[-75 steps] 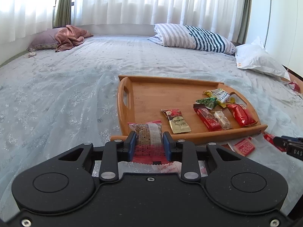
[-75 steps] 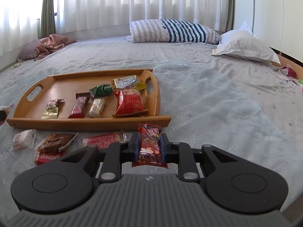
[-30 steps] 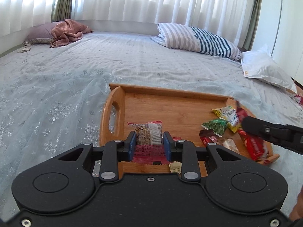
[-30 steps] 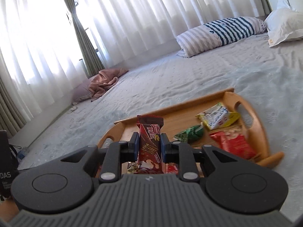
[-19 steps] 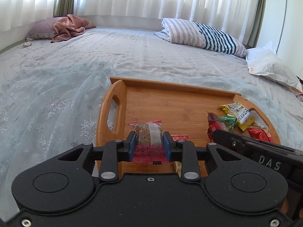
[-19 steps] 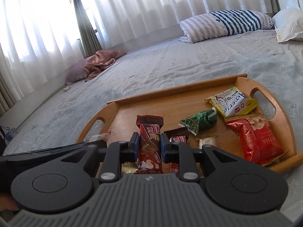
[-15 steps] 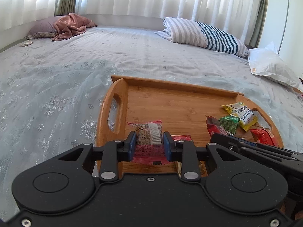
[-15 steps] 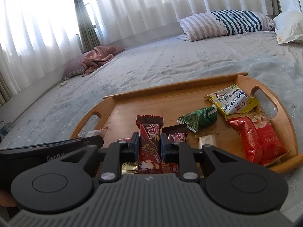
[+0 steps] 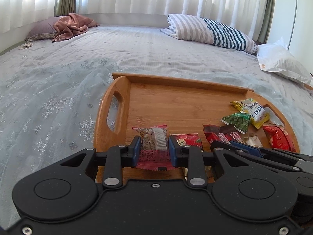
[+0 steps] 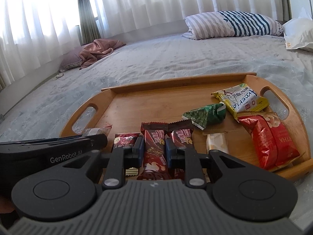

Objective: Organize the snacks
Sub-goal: 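Carry both snacks onto the wooden tray and open both tools to release, then move both open tools back toward the white round packet and remaining snacks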

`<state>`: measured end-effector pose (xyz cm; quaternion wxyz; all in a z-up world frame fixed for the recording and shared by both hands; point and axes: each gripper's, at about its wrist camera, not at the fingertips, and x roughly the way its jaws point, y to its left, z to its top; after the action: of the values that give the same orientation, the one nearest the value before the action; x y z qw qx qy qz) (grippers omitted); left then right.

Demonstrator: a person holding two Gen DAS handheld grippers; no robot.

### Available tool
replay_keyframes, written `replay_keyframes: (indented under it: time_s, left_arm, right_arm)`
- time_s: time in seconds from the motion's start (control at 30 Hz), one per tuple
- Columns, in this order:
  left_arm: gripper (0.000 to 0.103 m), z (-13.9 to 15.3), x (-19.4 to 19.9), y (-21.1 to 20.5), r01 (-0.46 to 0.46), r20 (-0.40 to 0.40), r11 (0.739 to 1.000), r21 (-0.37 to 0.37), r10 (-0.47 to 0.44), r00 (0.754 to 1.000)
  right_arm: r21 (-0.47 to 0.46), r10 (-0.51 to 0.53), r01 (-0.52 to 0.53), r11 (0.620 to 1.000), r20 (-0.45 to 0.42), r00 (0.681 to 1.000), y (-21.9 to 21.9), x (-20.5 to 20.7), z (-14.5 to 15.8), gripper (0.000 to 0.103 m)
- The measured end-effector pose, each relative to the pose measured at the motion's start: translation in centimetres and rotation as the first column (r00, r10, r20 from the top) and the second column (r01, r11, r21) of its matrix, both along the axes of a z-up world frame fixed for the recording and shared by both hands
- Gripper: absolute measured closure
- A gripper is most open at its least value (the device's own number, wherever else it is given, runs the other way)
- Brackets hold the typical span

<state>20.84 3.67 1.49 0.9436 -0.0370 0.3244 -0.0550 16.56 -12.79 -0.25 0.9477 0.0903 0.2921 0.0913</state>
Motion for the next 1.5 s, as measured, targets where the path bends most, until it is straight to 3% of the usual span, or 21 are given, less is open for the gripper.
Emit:
replay_keyframes:
  time_s: [0.5, 0.57, 0.7, 0.87, 0.93, 1.1, 1.3, 1.5]
  left_arm:
    - [0.072, -0.3, 0.0, -0.3, 0.005, 0.013, 1.0, 0.025, -0.005, 1.0]
    - [0.063, -0.1, -0.2, -0.2, -0.002, 0.022, 0.999, 0.036, 0.001, 1.0]
    - [0.052, 0.6, -0.7, 0.3, -0.008, 0.032, 1.0, 0.03, 0.007, 0.999]
    - [0.027, 1.6, -2.2, 0.5, 0.002, 0.057, 0.999, 0.052, -0.005, 0.998]
    - [0.022, 2.0, -3.0, 0.5, 0.019, 0.07, 0.998, 0.058, -0.023, 0.997]
    - [0.019, 2.5, -5.3, 0.4, 0.055, 0.075, 0.997, 0.057, -0.059, 0.995]
    - [0.018, 2.1, -7.7, 1.1, 0.101, 0.021, 0.995, -0.025, -0.1, 0.995]
    - [0.014, 1.6, -9.8, 1.0, 0.124, 0.019, 0.992, -0.014, -0.123, 0.992]
  right_arm:
    - [-0.002, -0.005, 0.005, 1.0, -0.002, 1.0, 0.4, 0.0, -0.3, 0.075]
    - [-0.001, -0.007, 0.007, 1.0, -0.002, 1.0, 0.4, -0.1, -0.2, 0.071]
    - [0.016, -0.013, 0.013, 1.0, 0.014, 1.0, -0.3, -0.7, 0.3, 0.049]
    - [0.002, -0.005, 0.005, 1.0, 0.043, 0.999, -1.5, -2.2, 1.2, 0.038]
    - [-0.017, 0.001, 0.0, 1.0, 0.057, 0.998, -1.8, -3.0, 1.6, 0.035]
    - [-0.078, 0.022, -0.014, 0.997, 0.095, 0.995, -2.3, -5.5, 2.2, 0.026]
    - [-0.108, 0.036, -0.024, 0.994, 0.112, 0.993, -2.9, -8.1, 2.4, 0.017]
    - [-0.139, 0.058, -0.043, 0.989, 0.108, 0.992, -2.9, -10.4, 1.7, 0.012]
